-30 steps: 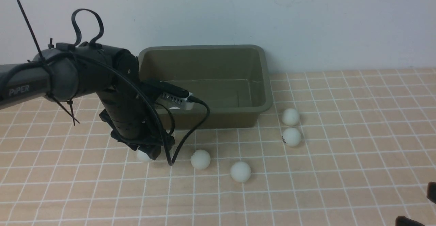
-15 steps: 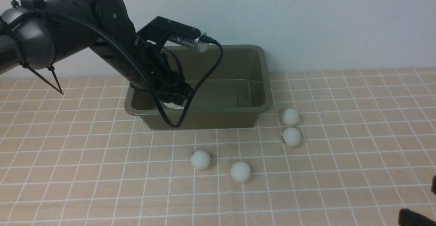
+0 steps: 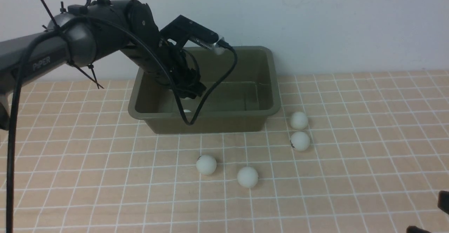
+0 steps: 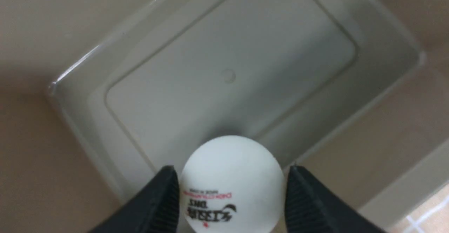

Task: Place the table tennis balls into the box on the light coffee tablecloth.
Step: 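Drop the ball into the bin, then reach for and grasp a ping pong ball on the table beside the basket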

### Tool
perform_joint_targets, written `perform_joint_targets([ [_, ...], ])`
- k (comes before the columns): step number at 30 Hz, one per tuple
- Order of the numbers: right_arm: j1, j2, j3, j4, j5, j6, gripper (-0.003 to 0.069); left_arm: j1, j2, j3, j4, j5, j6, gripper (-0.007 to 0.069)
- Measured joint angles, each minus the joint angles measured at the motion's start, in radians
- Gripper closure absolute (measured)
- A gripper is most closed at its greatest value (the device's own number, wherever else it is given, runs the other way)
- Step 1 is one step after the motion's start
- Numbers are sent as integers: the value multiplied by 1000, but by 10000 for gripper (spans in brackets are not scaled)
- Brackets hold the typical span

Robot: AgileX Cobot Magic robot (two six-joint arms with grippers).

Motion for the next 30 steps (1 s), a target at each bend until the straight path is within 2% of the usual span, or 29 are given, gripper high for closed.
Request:
perform_joint_targets([
  [4,0,0,0,0,5,0,197,0,-14,-120,1,206,-53,209],
  [8,0,0,0,0,5,1,197,0,-46,-241,-21,436,-74,248],
  [15,0,0,0,0,-11,1,197,-1,-86,-271,-163,470,-111,401],
  [20,0,0,0,-1,-10,1,197,-1,-116,-163,-196,470,-162,490],
  [30,0,0,0,-1,-13,1,198,-1,-295,139,-161,470,-134,515],
])
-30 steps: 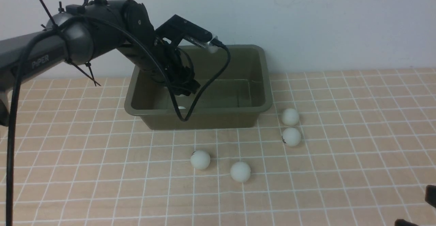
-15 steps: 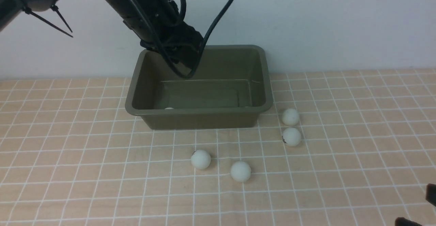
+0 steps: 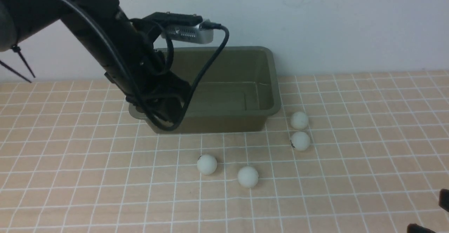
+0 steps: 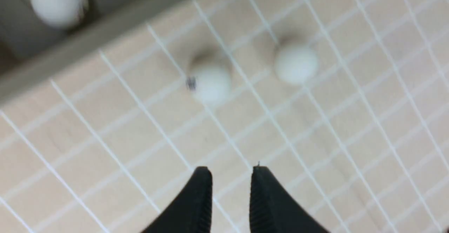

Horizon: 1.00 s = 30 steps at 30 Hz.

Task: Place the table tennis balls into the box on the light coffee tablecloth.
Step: 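Reach for and grasp a ping pong ball on the table beside the basket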

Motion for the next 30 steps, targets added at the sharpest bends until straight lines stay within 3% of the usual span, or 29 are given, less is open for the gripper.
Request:
perform_joint_targets([
  [10,0,0,0,0,-20,0,200,-70,26,227,-49,-96,149,477],
  [14,0,0,0,0,-29,0,200,-102,69,233,-46,-276,170,373],
  [21,0,0,0,0,-33,0,200,-115,125,233,-22,-399,172,169],
  [30,0,0,0,0,-33,0,200,-115,211,233,-30,-539,172,126],
])
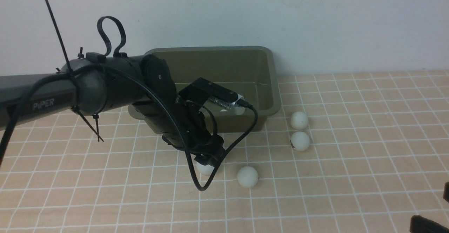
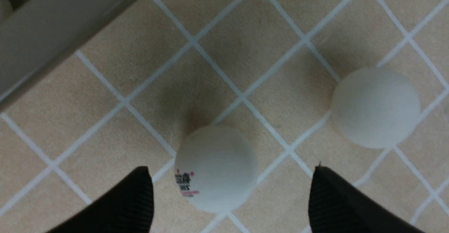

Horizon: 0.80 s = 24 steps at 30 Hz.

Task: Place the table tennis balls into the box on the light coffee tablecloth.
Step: 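Reach for and grasp a ping pong ball on the table beside the basket, then drop the ball into the bin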

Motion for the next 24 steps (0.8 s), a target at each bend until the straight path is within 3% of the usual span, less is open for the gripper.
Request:
perform_joint_targets([
  [5,0,0,0,0,1,0,200,0,49,0,-3,-23,0,133],
  [8,0,0,0,0,7,0,200,0,75,0,-3,-23,0,196],
  [11,0,0,0,0,11,0,200,0,78,-5,-3,-13,0,314],
  [18,0,0,0,0,13,0,200,0,-15,-186,-110,186,78,313],
  [24,0,0,0,0,18,1,200,20,-38,-334,-142,153,157,313],
])
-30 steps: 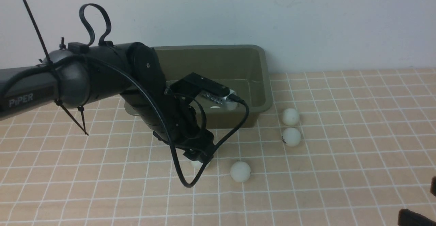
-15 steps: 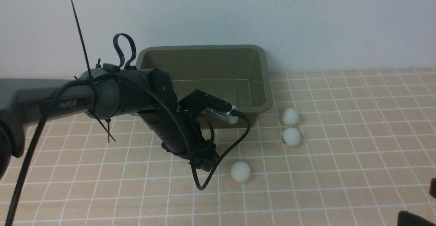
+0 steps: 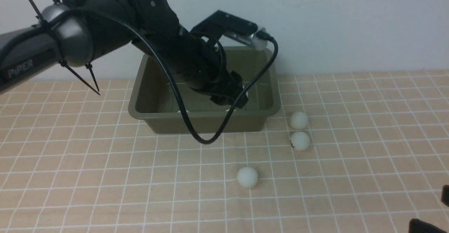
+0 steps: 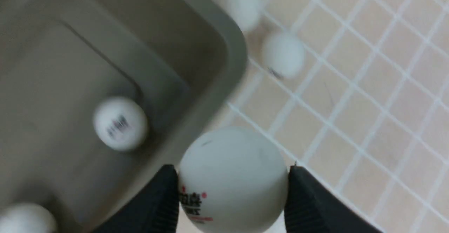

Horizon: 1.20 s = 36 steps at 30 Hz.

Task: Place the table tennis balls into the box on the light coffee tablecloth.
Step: 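Drop the ball into the bin, then reach for and grasp a ping pong ball on the table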

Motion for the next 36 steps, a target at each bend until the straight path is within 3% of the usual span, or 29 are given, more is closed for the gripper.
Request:
perform_joint_targets([
  [8,0,0,0,0,25,4,200,143,79,-30,25,-105,71,303],
  [14,0,0,0,0,25,5,200,213,114,-37,49,-99,29,161],
  [20,0,0,0,1,25,5,200,225,-8,-125,81,41,-61,148],
  [27,0,0,0,1,-3,3,200,225,-186,-171,168,260,-106,204],
  [31,0,0,0,1,-27,-16,200,225,-200,-171,267,339,-152,211],
  [36,0,2,0,1,-50,-63,200,225,-195,-170,291,394,-230,211],
])
